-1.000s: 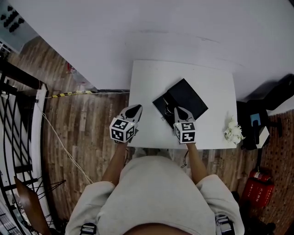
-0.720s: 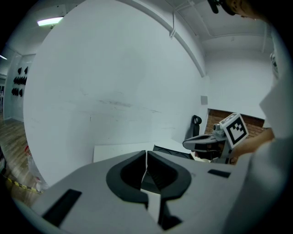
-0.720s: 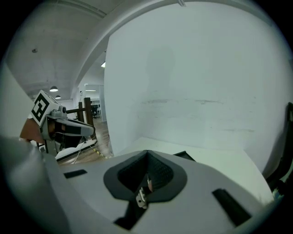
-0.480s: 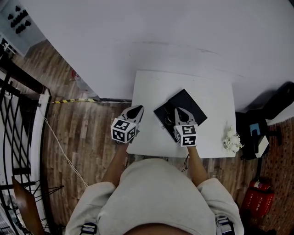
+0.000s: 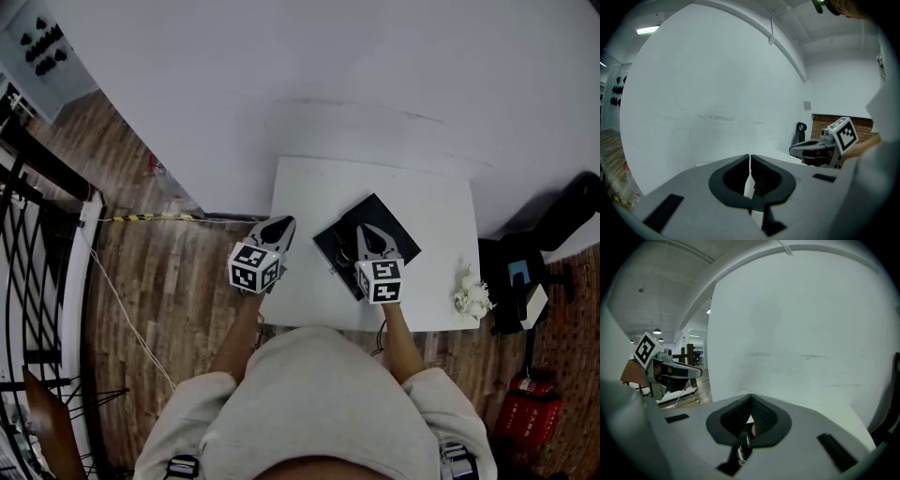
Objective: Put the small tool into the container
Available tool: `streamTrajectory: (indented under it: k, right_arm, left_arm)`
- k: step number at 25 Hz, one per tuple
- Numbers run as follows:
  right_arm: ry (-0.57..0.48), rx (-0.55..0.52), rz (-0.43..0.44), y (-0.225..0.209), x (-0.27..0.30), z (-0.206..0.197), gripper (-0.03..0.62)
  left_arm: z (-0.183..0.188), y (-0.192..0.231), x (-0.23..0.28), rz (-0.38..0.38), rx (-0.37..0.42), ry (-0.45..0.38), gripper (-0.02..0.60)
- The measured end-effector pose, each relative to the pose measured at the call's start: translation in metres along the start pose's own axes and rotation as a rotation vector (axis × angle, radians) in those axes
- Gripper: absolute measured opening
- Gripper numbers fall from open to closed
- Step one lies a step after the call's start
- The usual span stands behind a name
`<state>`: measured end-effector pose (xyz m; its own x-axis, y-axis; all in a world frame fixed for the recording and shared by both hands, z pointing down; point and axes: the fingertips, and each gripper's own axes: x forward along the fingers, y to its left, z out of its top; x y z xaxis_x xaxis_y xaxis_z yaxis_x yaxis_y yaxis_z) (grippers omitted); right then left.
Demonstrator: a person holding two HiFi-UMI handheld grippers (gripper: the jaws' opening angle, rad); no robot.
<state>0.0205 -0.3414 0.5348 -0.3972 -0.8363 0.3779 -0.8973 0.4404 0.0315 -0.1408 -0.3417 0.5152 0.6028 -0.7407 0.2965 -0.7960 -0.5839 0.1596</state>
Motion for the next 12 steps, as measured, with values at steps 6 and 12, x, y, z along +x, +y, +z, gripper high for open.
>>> streamTrajectory:
  k: [6, 12]
  right_arm:
    - [0.001, -0.001, 0.004, 0.0020, 0.0029, 0.0009, -0.002]
    - [0.004, 0.001, 0.008, 0.0050, 0.0023, -0.0033, -0.002]
  left_arm:
    - [0.0002, 0.0010, 0.0018, -0.001, -0.001, 0.000, 0.015]
    - [-0.0012, 0.0012, 0.0000, 0.001, -0.001, 0.000, 0.015]
